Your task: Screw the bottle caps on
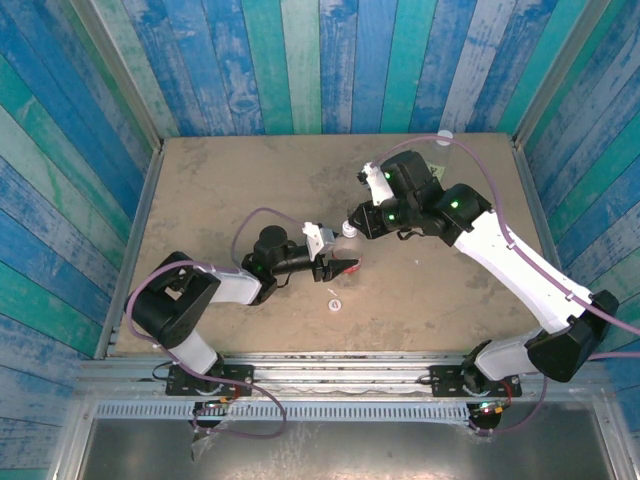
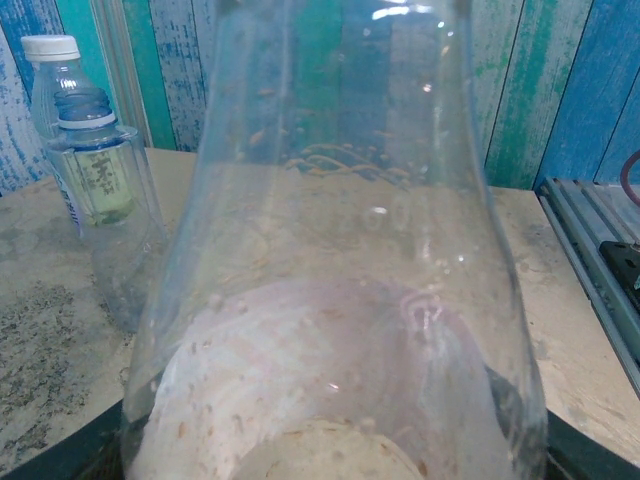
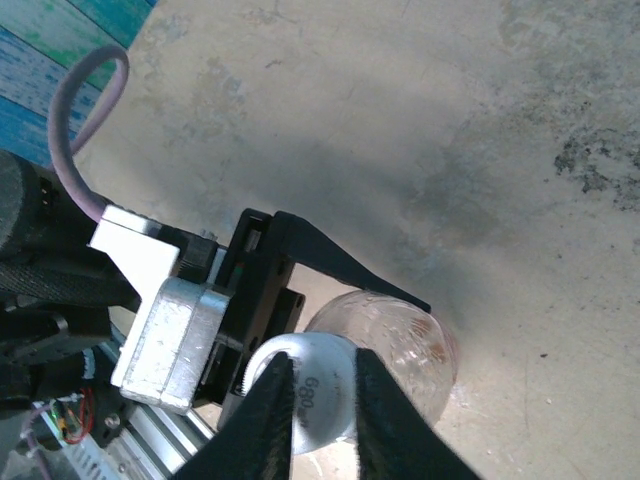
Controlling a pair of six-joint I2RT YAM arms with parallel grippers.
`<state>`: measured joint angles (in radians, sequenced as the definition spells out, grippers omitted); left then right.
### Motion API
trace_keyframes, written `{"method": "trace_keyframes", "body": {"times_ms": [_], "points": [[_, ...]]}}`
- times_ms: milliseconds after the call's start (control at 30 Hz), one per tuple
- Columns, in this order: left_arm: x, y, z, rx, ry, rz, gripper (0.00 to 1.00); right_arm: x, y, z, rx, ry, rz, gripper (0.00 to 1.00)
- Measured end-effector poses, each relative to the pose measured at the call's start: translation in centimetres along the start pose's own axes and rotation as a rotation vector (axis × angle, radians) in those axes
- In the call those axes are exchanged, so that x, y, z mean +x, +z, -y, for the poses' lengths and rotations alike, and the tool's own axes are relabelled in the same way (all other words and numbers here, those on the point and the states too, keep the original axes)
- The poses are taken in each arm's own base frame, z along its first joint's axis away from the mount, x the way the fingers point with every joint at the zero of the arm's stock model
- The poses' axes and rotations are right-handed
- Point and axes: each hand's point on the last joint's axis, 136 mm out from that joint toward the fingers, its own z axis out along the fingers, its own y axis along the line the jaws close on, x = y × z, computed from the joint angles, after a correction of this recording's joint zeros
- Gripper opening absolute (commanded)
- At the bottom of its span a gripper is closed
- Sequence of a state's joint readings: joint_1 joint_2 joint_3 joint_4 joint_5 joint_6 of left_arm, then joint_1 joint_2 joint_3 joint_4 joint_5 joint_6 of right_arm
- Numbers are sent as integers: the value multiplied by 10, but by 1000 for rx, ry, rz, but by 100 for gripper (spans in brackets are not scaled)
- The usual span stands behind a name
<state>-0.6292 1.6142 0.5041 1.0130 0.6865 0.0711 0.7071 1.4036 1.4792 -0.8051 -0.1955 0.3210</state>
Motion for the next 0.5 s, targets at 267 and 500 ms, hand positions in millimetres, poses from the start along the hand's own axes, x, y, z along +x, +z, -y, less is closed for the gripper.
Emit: {"method": "trace_keyframes", "body": {"times_ms": [267,500], "points": [[0,0,0,0,0,0,66,-2,2,-3,36,-46,-31,52],[0,0,0,0,0,0,66,-6,2,-14,81,-135,-39,59]]}}
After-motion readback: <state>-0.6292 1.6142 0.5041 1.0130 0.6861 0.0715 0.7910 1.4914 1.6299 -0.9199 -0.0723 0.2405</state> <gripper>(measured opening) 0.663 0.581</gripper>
